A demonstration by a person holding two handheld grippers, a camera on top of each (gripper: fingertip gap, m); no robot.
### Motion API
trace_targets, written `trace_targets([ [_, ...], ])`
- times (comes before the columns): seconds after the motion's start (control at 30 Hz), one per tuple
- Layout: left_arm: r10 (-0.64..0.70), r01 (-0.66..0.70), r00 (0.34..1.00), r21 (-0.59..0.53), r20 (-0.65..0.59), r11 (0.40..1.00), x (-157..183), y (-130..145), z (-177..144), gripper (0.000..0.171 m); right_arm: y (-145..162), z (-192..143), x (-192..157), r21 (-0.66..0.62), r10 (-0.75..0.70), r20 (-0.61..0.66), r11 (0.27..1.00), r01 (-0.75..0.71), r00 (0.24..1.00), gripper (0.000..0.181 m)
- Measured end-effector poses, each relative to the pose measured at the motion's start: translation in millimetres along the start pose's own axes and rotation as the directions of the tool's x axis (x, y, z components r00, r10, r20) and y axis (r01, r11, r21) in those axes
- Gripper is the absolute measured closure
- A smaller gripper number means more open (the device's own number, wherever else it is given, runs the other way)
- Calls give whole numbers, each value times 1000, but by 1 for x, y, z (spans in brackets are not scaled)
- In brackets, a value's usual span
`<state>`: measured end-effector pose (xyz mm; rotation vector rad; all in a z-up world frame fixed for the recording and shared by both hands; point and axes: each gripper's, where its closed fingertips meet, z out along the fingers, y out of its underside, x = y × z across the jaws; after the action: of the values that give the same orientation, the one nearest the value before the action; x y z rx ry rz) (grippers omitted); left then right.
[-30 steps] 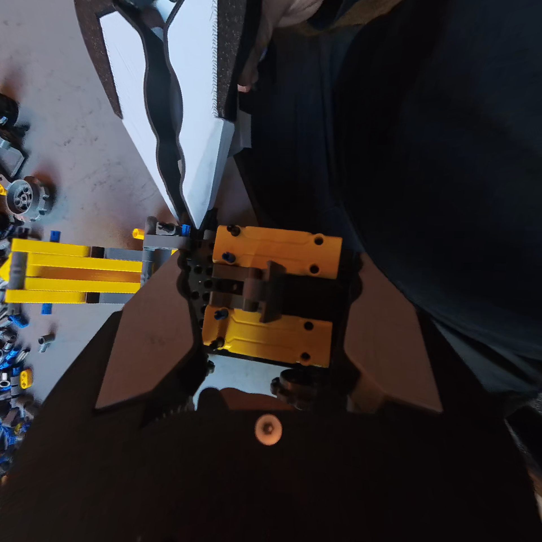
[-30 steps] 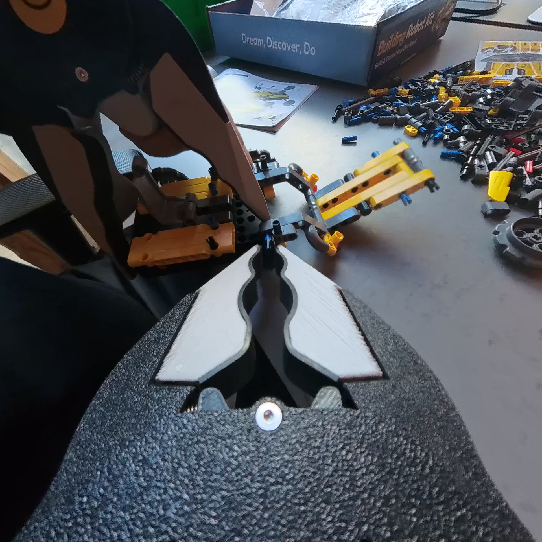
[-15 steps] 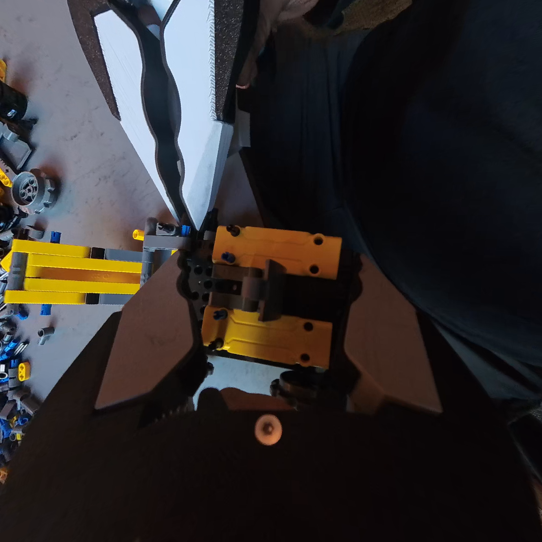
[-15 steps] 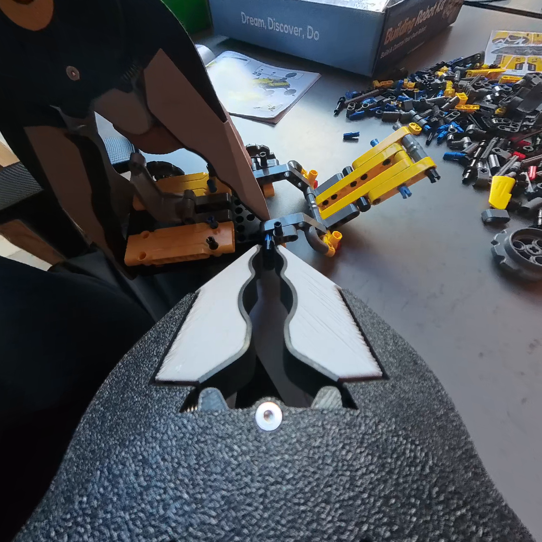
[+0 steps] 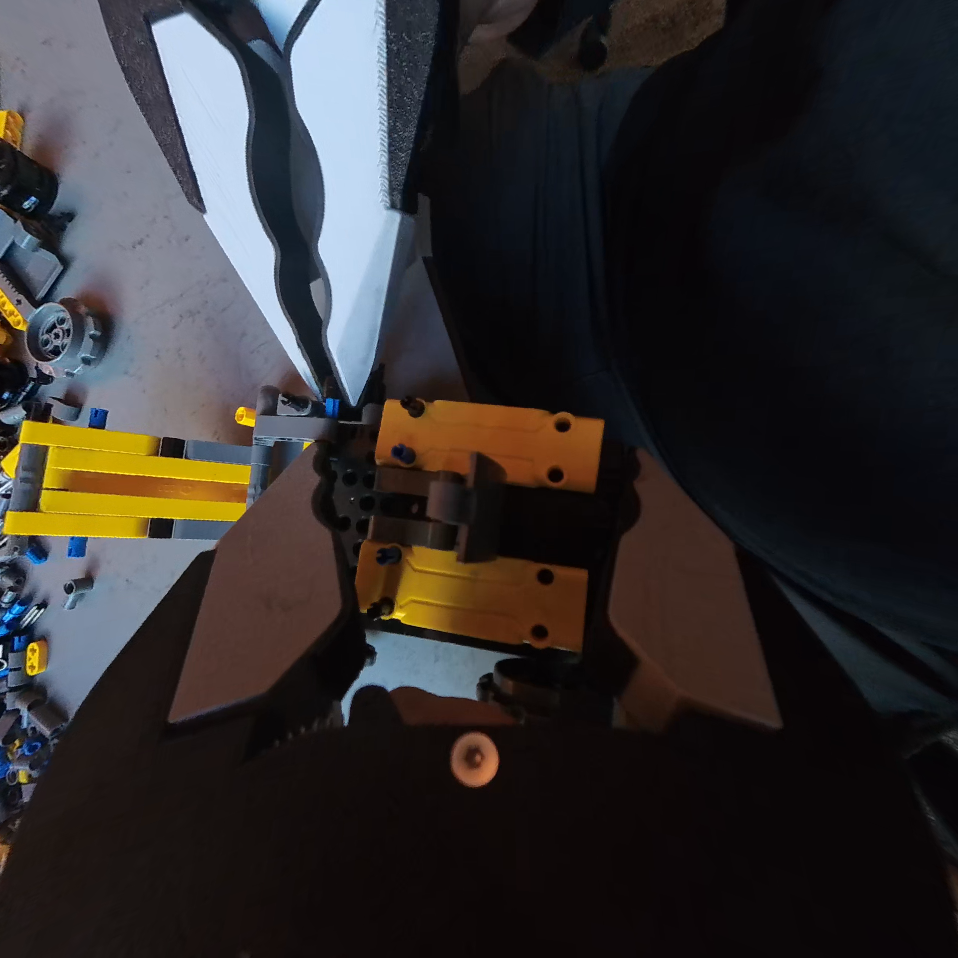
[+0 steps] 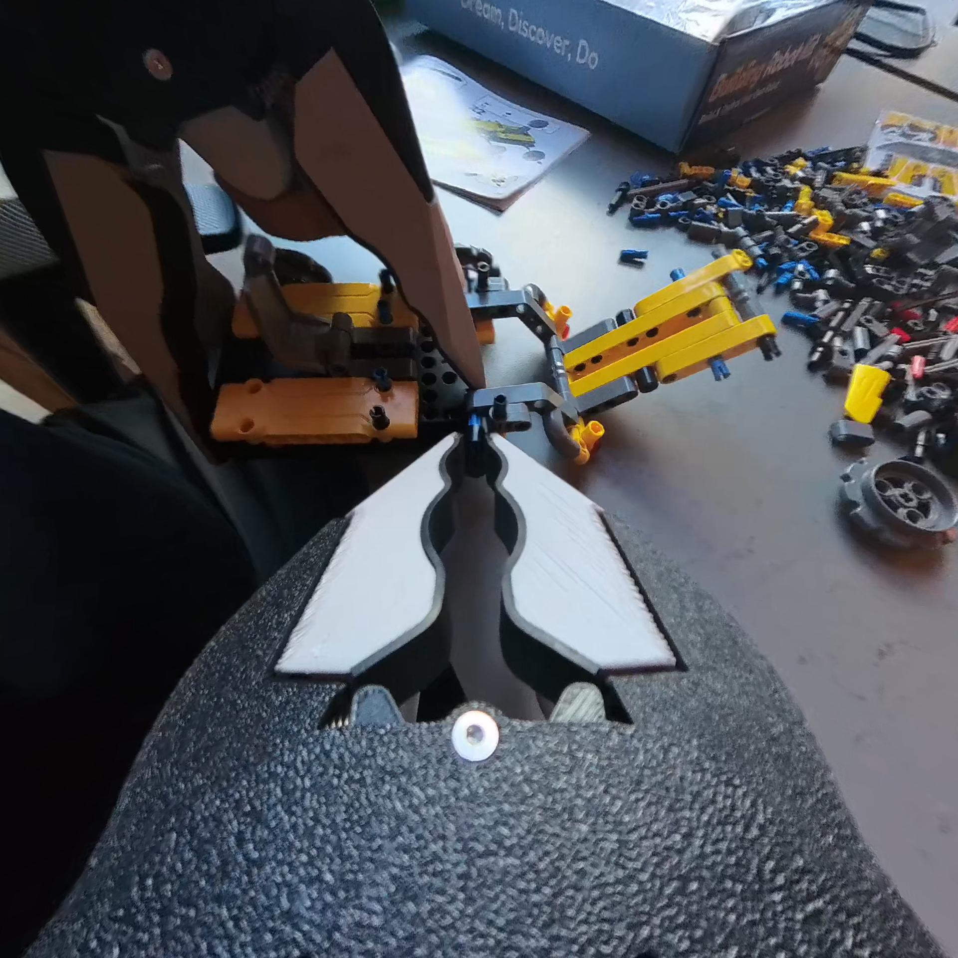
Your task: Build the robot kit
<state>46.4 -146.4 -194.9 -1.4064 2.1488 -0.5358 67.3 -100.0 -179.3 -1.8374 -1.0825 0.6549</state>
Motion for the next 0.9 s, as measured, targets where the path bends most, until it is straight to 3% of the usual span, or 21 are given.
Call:
trace_targets([
  [0.37, -24, 24, 1000, 1, 16, 1000, -4, 3, -1, 65, 0, 6, 4, -37, 127, 62, 991, -125, 990, 173],
  [0.47, -24, 24, 1000, 7, 14, 1000, -3, 2, -1, 65, 6, 11, -1, -88, 124, 79, 989, -117, 989, 173],
  [0.9, -34, 33, 999, 24, 30, 999, -4, 1, 0, 65, 5, 9, 1, -74, 122, 62, 990, -118, 991, 173],
])
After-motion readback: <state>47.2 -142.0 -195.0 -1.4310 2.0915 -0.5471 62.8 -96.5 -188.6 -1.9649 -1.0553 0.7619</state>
